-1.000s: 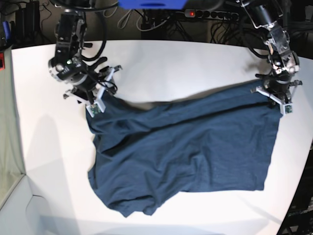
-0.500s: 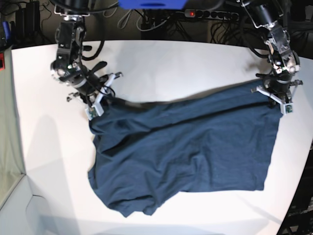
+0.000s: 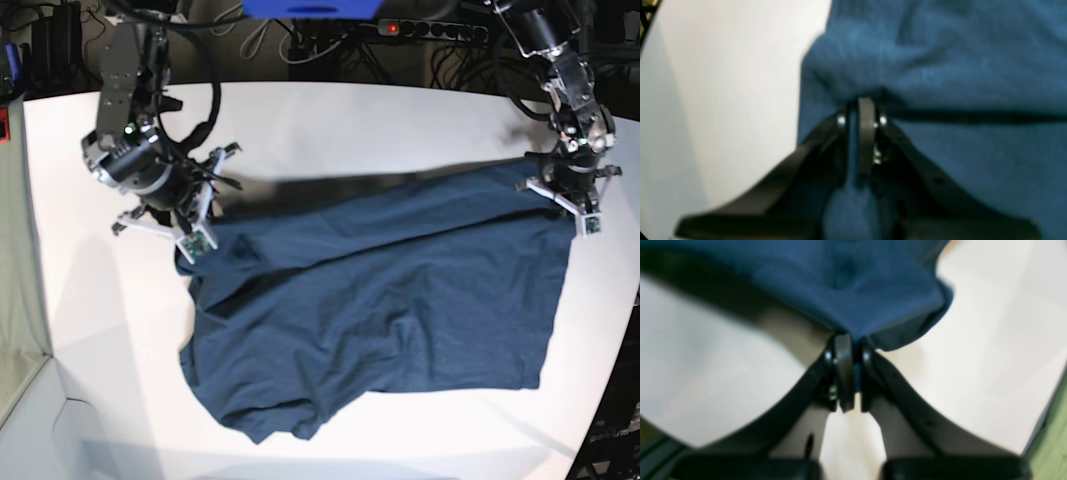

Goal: Layout the t-shirt on the table in an organized manner, then fold the t-shirt properly
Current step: 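Hold the shirt edge with both grippers and raise the right gripper, then pull the shirt with both grippers toward the robot and lay it flat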

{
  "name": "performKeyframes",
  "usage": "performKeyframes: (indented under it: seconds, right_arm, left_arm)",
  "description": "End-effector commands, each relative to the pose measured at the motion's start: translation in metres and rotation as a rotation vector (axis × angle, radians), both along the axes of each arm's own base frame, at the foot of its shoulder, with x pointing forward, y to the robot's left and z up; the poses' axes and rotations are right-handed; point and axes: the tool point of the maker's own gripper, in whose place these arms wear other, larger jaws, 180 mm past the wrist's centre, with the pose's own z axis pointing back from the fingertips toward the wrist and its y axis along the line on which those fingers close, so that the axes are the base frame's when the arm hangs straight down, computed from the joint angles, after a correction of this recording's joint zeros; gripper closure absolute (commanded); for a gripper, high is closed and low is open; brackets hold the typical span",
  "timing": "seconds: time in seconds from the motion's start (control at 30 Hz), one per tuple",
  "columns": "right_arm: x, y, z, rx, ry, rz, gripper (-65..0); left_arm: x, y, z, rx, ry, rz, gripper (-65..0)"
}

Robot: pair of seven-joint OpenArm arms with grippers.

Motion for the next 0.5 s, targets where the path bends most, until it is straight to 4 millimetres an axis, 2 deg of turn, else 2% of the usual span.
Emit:
performKeyframes:
  seconds: [0.0, 0.07, 0.17, 0.27, 0.33, 0.47]
  right_arm:
    - [0.004, 0.004, 0.008, -0.002, -0.025, 0.019, 0.0]
    - [-0.010, 0.005, -0.004, -0.038, 0.036, 0.047, 0.0]
    - [-0.032, 0.027, -0.017, -0.068, 0.096, 0.155, 0.0]
    - [-0.062, 0.054, -0.032, -0.098, 0.152, 0.317, -0.3]
    - [-0.081, 0.069, -0.039, -0.126, 0.188, 0.415, -5.1]
    - [-0.097, 0.078, -0.045, -0.136, 0.223, 0.467, -18.5]
  left_arm:
    - [0.011, 0.007, 0.019, 0.030, -0.057, -0.005, -4.0]
    - [0.012, 0.007, 0.020, 0.032, -0.059, -0.006, -4.0]
    - [0.011, 0.008, 0.020, 0.033, -0.058, -0.003, -4.0]
    - [0.011, 0.008, 0.020, 0.034, -0.061, -0.003, -4.0]
    - [0.011, 0.008, 0.020, 0.034, -0.061, -0.003, -4.0]
    - [0.012, 0.015, 0.024, 0.050, -0.061, -0.004, -4.0]
